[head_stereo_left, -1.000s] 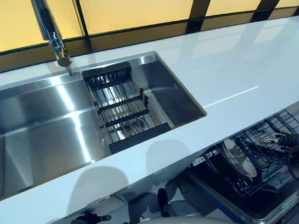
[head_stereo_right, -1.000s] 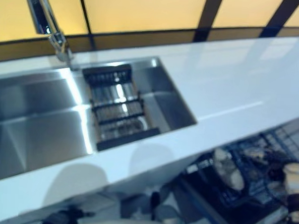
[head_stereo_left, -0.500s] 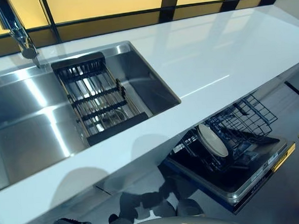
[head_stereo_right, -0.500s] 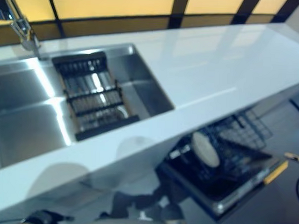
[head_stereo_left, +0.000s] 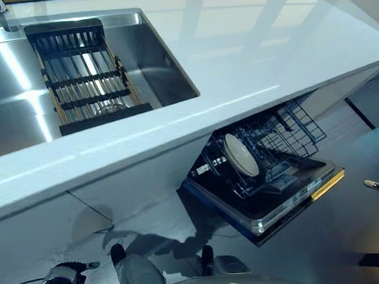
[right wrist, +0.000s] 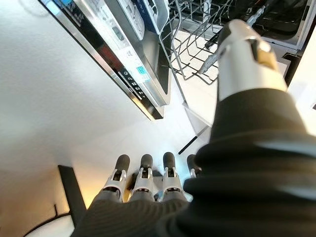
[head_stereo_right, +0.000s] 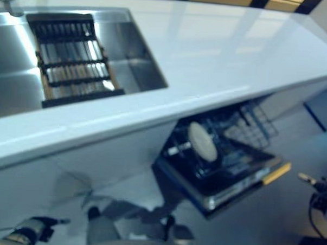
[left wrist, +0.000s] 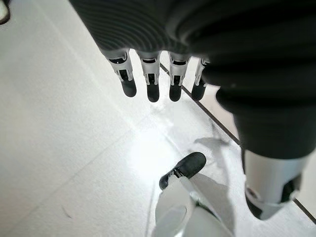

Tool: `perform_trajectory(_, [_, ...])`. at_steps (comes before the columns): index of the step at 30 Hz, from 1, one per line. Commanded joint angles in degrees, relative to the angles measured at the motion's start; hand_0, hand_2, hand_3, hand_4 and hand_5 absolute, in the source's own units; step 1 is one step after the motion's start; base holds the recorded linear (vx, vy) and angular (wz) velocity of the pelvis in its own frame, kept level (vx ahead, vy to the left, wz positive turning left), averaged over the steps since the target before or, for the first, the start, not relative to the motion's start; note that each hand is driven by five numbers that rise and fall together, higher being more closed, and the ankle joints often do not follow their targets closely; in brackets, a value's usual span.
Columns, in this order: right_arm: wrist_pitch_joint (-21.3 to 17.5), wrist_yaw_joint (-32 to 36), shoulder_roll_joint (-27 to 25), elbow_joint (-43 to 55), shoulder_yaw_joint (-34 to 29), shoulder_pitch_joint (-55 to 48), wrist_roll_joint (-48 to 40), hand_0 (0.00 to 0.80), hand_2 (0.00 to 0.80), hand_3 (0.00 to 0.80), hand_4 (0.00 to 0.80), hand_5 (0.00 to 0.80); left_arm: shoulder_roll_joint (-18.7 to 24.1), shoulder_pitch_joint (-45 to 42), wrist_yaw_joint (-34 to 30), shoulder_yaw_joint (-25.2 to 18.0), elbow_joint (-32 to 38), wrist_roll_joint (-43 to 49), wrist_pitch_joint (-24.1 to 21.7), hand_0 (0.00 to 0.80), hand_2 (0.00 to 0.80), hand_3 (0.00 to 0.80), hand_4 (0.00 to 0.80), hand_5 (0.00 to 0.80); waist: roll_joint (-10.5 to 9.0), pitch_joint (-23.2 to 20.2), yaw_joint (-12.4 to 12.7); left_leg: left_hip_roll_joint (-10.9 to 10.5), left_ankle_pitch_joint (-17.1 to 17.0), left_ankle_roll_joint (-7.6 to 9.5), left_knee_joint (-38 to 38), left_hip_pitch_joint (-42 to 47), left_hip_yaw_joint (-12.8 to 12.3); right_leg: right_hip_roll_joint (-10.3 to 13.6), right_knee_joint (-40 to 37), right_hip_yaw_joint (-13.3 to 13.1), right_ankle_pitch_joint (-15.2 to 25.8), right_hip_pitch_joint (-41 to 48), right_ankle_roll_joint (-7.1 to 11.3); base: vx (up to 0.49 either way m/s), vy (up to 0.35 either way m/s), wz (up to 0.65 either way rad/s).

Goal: Take plates into dishwasher

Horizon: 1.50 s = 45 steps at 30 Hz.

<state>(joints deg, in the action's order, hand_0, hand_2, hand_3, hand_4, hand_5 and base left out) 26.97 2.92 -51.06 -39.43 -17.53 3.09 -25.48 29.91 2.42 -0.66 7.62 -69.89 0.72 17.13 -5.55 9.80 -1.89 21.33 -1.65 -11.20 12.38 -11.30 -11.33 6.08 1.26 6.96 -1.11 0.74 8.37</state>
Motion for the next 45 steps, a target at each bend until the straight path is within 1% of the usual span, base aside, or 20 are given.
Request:
perform_trajectory(1, [0.27, -0.72, -4.69, -0.26, -1.41, 1.60, -0.34, 0.000, 0.000, 0.000, 0.000, 0.000, -1.23, -3.72, 1.84, -1.59, -3.89, -3.31, -2.66, 0.000, 0.000, 0.000, 0.000, 0.000, 1.40, -1.39, 2.36, 2.29, -12.02, 1.07, -12.60, -4.36, 2.01, -0.61, 9.12, -1.99, -11.66, 7.08, -2.41, -0.188, -0.074, 0.02])
perform_trajectory(2, [-0.57, 0.56, -5.16, -3.46, -1.35, 2.25, 0.60, 0.000, 0.000, 0.000, 0.000, 0.000, -2.63, -5.02, 2.00, -2.42, -4.86, -3.75, -4.15, 0.000, 0.000, 0.000, 0.000, 0.000, 1.50, -0.66, 2.25, 1.92, -12.66, 0.93, -14.89, -3.28, 0.42, -1.54, 8.93, -1.66, -12.32, 7.98, -3.51, -0.222, -0.081, 0.09])
perform_trajectory(4, [-1.97, 0.10, -5.34, -6.03, -2.17, 1.58, 0.40, 0.000, 0.000, 0.000, 0.000, 0.000, -3.64, -4.75, 1.28, -2.35, -5.22, -3.13, -4.79, 0.000, 0.000, 0.000, 0.000, 0.000, 2.11, -0.20, 1.87, -0.44, -11.50, 1.96, -11.12, -3.76, -2.11, -2.70, 7.95, 0.35, -11.97, 8.64, -4.75, -0.392, -0.124, 0.24])
perform_trajectory(5, [-3.26, -0.72, -5.53, -7.61, -2.38, 1.35, -0.13, 0.000, 0.000, 0.000, 0.000, 0.000, -3.98, -4.01, 0.51, -2.14, -5.30, -2.72, -4.99, 0.000, 0.000, 0.000, 0.000, 0.000, 1.85, -0.32, 1.19, -2.64, -7.81, 3.51, -5.93, -3.06, -3.10, -2.44, 7.06, 1.60, -10.12, 7.55, -5.55, -0.416, -0.108, 0.31])
perform_trajectory(6, [-3.55, -0.94, -5.55, -7.92, -2.39, 1.38, -0.38, 0.000, 0.000, 0.000, 0.000, 0.000, -4.05, -3.74, 0.31, -2.06, -5.32, -2.65, -4.95, 0.000, 0.000, 0.000, 0.000, 0.000, 1.63, -0.40, 0.95, -3.40, -6.30, 4.05, -4.16, -2.90, -3.20, -2.18, 6.85, 1.92, -9.58, 7.13, -5.70, -0.438, -0.090, 0.48])
perform_trajectory(9, [-3.53, -2.40, -6.37, -7.77, -2.22, 2.13, -1.22, 0.000, 0.000, 0.000, 0.000, 0.000, -4.20, -1.58, -0.09, -0.36, -3.64, -4.56, -3.18, 0.000, 0.000, 0.000, 0.000, 0.000, -0.27, -1.69, -1.51, -11.34, 6.31, 8.19, 6.96, 1.80, -2.96, -0.03, 5.70, 2.83, -4.95, 3.01, -6.06, -0.380, -0.032, 0.54])
perform_trajectory(11, [-3.11, -3.41, -6.70, -7.66, -2.22, 2.56, -2.50, 0.000, 0.000, 0.000, 0.000, 0.000, -4.27, -0.57, -0.10, 0.29, -2.57, -5.30, -2.67, 0.000, 0.000, 0.000, 0.000, 0.000, -0.08, -2.56, -2.89, -13.59, 8.12, 8.65, 9.60, 4.98, -3.21, -0.38, 5.76, 2.78, -4.17, 1.22, -6.36, -0.273, 0.068, 0.36])
perform_trajectory(14, [-2.24, -5.40, -6.17, -6.56, -3.46, 1.49, -6.60, 0.000, 0.000, 0.000, 0.000, 0.000, -4.55, 1.69, -0.74, 1.88, -1.14, -5.87, -3.57, 0.000, 0.000, 0.000, 0.000, 0.000, 2.44, -4.25, -5.74, -16.00, 8.23, 8.08, 4.42, 13.33, -1.19, -2.48, 8.03, 4.50, -4.03, -1.67, -6.96, -0.234, 0.124, 1.13])
perform_trajectory(18, [-3.25, -8.39, -2.31, -6.68, -5.95, 0.06, -14.10, 0.000, 0.000, 0.000, 0.000, 0.000, -5.00, 5.10, -0.72, 4.29, 0.21, -7.26, -3.19, 0.000, 0.000, 0.000, 0.000, 0.000, 2.92, -4.14, -6.94, -18.44, 9.08, 9.42, -6.77, 16.66, -0.18, -1.86, 10.81, 5.95, 0.52, -5.35, -4.20, -0.158, 0.127, 0.40])
perform_trajectory(22, [-4.22, -6.69, -0.37, -12.09, -5.89, 0.85, -16.18, 0.000, 0.000, 0.000, 0.000, 0.000, -5.98, 5.57, 0.49, 5.11, -1.62, -7.75, -4.60, 0.000, 0.000, 0.000, 0.000, 0.000, 3.35, -4.20, -6.72, -19.03, 8.10, 9.81, -9.60, 16.35, 0.44, -2.19, 8.64, 5.13, 0.46, -5.90, -3.70, -0.129, 0.094, 0.19])
perform_trajectory(27, [-2.45, -6.77, 1.00, -12.32, -5.50, 0.55, -15.09, 0.000, 0.000, 0.000, 0.000, 0.000, -5.81, 3.70, 0.85, 4.23, -3.26, -6.03, -4.54, 0.000, 0.000, 0.000, 0.000, 0.000, 3.14, -4.95, -6.29, -21.03, 7.17, 10.98, -11.33, 15.57, 0.59, -2.41, 5.97, 4.21, 0.89, -5.42, -3.19, -0.073, 0.131, 0.03])
perform_trajectory(33, [-0.95, -5.88, 0.91, -11.89, -6.57, -0.73, -12.40, 0.000, 0.000, 0.000, 0.000, 0.000, -5.69, 2.35, 0.31, 3.56, -3.28, -3.93, -3.95, 0.000, 0.000, 0.000, 0.000, 0.000, 2.54, -4.37, -7.61, -22.92, 6.40, 11.04, -14.78, 17.68, 0.26, -3.03, 2.50, 3.67, 6.19, -8.34, -0.87, -0.066, 0.096, -0.21])
perform_trajectory(35, [-0.94, -5.55, 1.69, -11.17, -7.52, -2.13, -12.97, 0.000, 0.000, 0.000, 0.000, 0.000, -5.67, 2.08, 0.17, 3.40, -3.26, -3.51, -3.60, 0.000, 0.000, 0.000, 0.000, 0.000, 2.51, -3.72, -8.46, -23.07, 6.12, 11.44, -15.31, 17.83, 1.20, -3.13, 3.04, 1.38, 7.70, -10.28, -0.08, -0.161, 0.002, -0.37])
perform_trajectory(37, [-0.83, -4.97, 2.81, -10.61, -8.05, -3.24, -12.85, 0.000, 0.000, 0.000, 0.000, 0.000, -5.63, 1.58, 0.52, 2.98, -3.63, -4.07, -3.47, 0.000, 0.000, 0.000, 0.000, 0.000, 2.50, -3.54, -8.21, -22.60, 5.45, 11.55, -15.20, 17.14, 0.67, -1.68, 4.13, 1.67, 7.83, -9.88, 0.44, -0.220, -0.072, -0.17])
perform_trajectory(38, [-1.43, -4.37, 4.35, -10.27, -8.06, -4.16, -12.62, 0.000, 0.000, 0.000, 0.000, 0.000, -5.44, 0.85, 0.48, 1.93, -3.92, -4.78, -3.04, 0.000, 0.000, 0.000, 0.000, 0.000, 2.66, -3.56, -7.40, -21.62, 5.12, 11.60, -14.89, 16.58, -1.04, 1.20, 6.21, 2.22, 8.29, -8.48, 1.23, -0.204, -0.092, -0.24])
perform_trajectory(39, [-1.48, -4.32, 4.51, -10.21, -8.06, -4.21, -12.60, 0.000, 0.000, 0.000, 0.000, 0.000, -5.37, 0.83, 0.46, 1.86, -3.93, -4.84, -2.99, 0.000, 0.000, 0.000, 0.000, 0.000, 2.52, -3.63, -7.33, -21.66, 4.83, 11.60, -14.81, 16.30, -1.20, 1.45, 6.19, 2.16, 8.63, -8.59, 1.21, -0.313, -0.205, -0.63])
perform_trajectory(41, [-2.81, -3.75, 7.32, -10.32, -8.10, -5.69, -12.36, 0.000, 0.000, 0.000, 0.000, 0.000, -4.84, 0.04, -0.31, 0.45, -4.68, -4.52, -2.95, 0.000, 0.000, 0.000, 0.000, 0.000, 2.52, -4.58, -6.76, -19.67, 4.35, 11.08, -13.50, 14.91, -3.21, 5.55, 5.84, 0.27, 10.03, -5.23, 2.07, -0.220, -0.225, -0.57])
perform_trajectory(42, [-2.84, -3.72, 7.38, -10.32, -8.11, -5.73, -12.32, 0.000, 0.000, 0.000, 0.000, 0.000, -4.80, 0.02, -0.33, 0.46, -4.69, -4.50, -2.96, 0.000, 0.000, 0.000, 0.000, 0.000, 2.47, -4.56, -6.70, -19.67, 4.42, 11.08, -13.42, 14.93, -3.27, 5.55, 5.76, 0.22, 10.08, -5.16, 2.10, -0.150, -0.235, -0.22])
perform_trajectory(44, [-5.14, -3.57, 10.55, -11.83, -6.46, -6.17, -11.28, 0.000, 0.000, 0.000, 0.000, 0.000, -4.62, -0.29, 0.10, -0.18, -5.48, -4.70, -2.76, 0.000, 0.000, 0.000, 0.000, 0.000, 1.95, -5.04, -6.25, -17.49, 5.13, 10.30, -11.07, 14.42, -3.96, 9.31, 4.36, -1.09, 12.17, -3.60, 3.00, -0.172, -0.317, -0.27])
perform_trajectory(45, [-5.22, -3.53, 10.68, -11.93, -6.34, -6.11, -11.28, 0.000, 0.000, 0.000, 0.000, 0.000, -4.57, -0.31, 0.13, -0.24, -5.48, -4.72, -2.73, 0.000, 0.000, 0.000, 0.000, 0.000, 1.89, -5.00, -6.23, -17.39, 5.24, 10.26, -10.88, 14.43, -4.01, 9.37, 4.18, -1.10, 12.23, -3.46, 3.03, -0.124, -0.271, -0.24])
